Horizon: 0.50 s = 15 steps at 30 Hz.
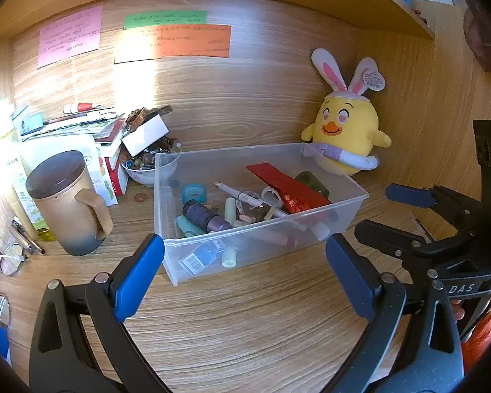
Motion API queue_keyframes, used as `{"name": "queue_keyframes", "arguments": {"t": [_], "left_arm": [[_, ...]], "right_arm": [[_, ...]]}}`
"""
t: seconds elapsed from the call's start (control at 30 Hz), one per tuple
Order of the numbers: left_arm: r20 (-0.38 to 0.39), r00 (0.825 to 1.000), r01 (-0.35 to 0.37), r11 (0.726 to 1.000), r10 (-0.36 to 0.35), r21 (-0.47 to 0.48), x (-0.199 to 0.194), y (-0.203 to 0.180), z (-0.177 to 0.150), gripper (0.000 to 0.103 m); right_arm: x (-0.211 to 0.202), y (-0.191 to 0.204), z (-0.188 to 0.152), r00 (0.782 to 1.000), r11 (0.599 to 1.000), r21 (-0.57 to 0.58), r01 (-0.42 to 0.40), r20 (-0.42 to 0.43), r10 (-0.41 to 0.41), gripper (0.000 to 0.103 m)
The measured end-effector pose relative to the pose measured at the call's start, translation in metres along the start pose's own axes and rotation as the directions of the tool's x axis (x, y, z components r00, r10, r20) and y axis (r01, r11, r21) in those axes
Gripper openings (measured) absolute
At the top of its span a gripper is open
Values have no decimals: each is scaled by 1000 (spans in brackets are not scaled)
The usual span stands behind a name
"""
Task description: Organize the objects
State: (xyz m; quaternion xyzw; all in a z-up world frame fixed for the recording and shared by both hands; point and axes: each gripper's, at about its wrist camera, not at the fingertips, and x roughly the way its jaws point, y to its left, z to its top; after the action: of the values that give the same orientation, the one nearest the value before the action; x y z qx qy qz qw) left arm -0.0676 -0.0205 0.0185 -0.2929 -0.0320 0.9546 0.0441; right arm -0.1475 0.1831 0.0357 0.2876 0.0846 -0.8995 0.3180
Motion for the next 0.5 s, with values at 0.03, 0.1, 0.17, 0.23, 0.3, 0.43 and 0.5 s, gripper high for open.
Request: {"name": "queue_keyframes", "arguments": {"t": [0.03, 0.1, 0.17, 0.23, 0.3, 0.43, 0.5], "left_arm": [[-1, 1000, 4, 1000, -4, 0, 0, -1, 0, 100], [1, 1000, 9, 1000, -9, 2, -1, -2, 0, 100], [4, 1000, 11, 1000, -11, 7, -1, -4, 1, 101], [6, 1000, 11, 1000, -11, 14, -2, -5, 1, 101], [6, 1000, 10, 1000, -10, 20, -2, -6, 1, 101], [4, 1000, 14, 1000, -14, 20, -2, -7, 0, 101], [4, 1000, 15, 1000, -15, 18, -2, -6, 0, 101]], "right_arm": [[0, 0, 0, 1000, 1000, 1, -1, 1, 1, 89], [-1, -1, 0, 1000, 1000, 2, 0, 3, 0, 89], [-2, -1, 0, 1000, 1000, 0, 2, 4, -2, 89], [-2, -1, 0, 1000, 1000, -1, 0, 4, 0, 89], [-2, -1, 0, 1000, 1000, 0, 2, 4, -2, 89], [-3, -1, 0, 1000, 1000, 1, 2, 5, -2, 89], [-3, -2, 0, 1000, 1000, 0, 1, 4, -1, 89]]}}
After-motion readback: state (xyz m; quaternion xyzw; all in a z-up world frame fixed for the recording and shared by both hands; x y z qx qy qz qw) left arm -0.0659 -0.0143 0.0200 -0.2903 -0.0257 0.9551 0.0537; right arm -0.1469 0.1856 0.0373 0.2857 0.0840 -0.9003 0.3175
